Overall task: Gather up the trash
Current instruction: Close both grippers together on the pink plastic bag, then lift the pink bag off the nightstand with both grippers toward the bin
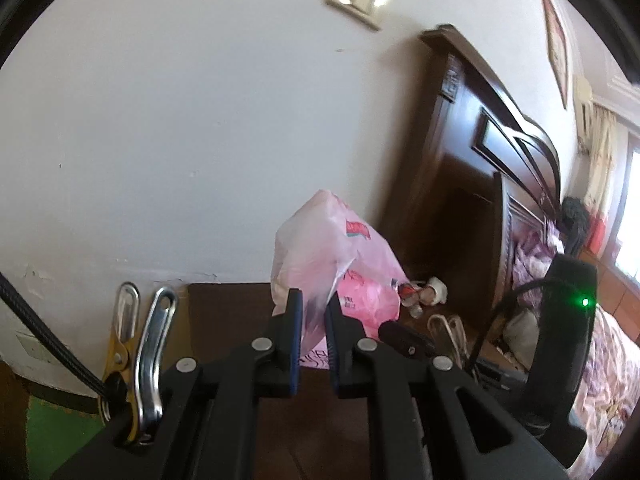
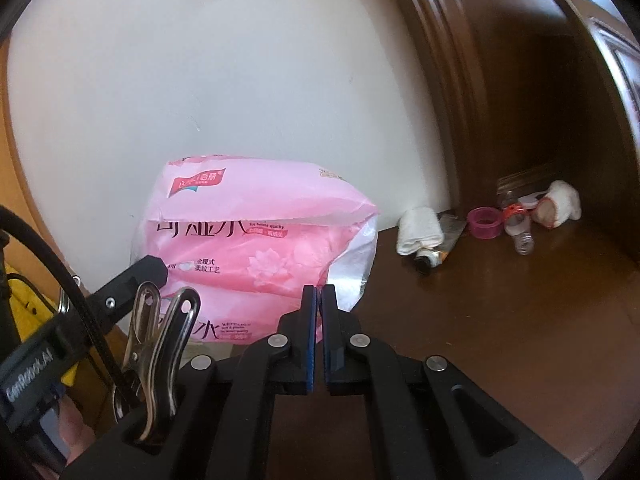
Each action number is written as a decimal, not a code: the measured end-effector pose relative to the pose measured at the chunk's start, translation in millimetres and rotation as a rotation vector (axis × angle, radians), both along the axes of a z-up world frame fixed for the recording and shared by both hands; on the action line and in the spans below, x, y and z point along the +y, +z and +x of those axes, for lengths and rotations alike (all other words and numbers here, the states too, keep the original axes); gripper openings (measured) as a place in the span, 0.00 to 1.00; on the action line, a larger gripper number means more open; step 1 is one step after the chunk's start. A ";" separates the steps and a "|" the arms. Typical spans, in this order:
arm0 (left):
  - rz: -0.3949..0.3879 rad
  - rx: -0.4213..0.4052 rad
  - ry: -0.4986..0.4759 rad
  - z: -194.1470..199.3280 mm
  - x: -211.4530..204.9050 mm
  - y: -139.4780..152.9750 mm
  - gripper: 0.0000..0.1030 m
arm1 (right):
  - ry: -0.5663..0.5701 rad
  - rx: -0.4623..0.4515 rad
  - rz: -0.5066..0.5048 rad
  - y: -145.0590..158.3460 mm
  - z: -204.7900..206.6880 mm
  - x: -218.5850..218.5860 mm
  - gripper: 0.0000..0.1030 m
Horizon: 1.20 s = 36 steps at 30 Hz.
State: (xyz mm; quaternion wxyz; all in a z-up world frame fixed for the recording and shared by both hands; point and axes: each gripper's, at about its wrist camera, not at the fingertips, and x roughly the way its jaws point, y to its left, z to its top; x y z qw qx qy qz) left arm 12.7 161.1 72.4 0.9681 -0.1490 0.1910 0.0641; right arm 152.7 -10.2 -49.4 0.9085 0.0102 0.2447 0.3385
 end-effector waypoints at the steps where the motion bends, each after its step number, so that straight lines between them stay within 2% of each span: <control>1: 0.006 0.002 -0.005 0.1 -4.8 -0.6 0.11 | -0.002 -0.011 0.008 0.1 -3.5 -6.3 0.03; 11: 0.020 0.012 -0.057 4.9 -50.0 -0.2 0.10 | -0.028 0.046 0.094 4.7 -4.0 -60.5 0.03; 19: 0.032 0.020 -0.104 11.3 -76.4 -0.9 0.10 | -0.034 -0.013 0.093 17.8 -28.3 -98.3 0.03; 23: 0.036 0.026 -0.125 11.0 -91.8 -4.6 0.10 | -0.052 -0.037 0.063 13.5 -29.7 -114.7 0.03; 31: 0.058 0.009 -0.169 7.5 -115.3 -0.8 0.10 | -0.074 -0.049 0.077 14.3 -37.1 -144.9 0.03; 36: 0.083 0.037 -0.178 13.7 -121.5 -5.2 0.08 | -0.080 -0.060 0.091 17.5 -41.3 -163.9 0.01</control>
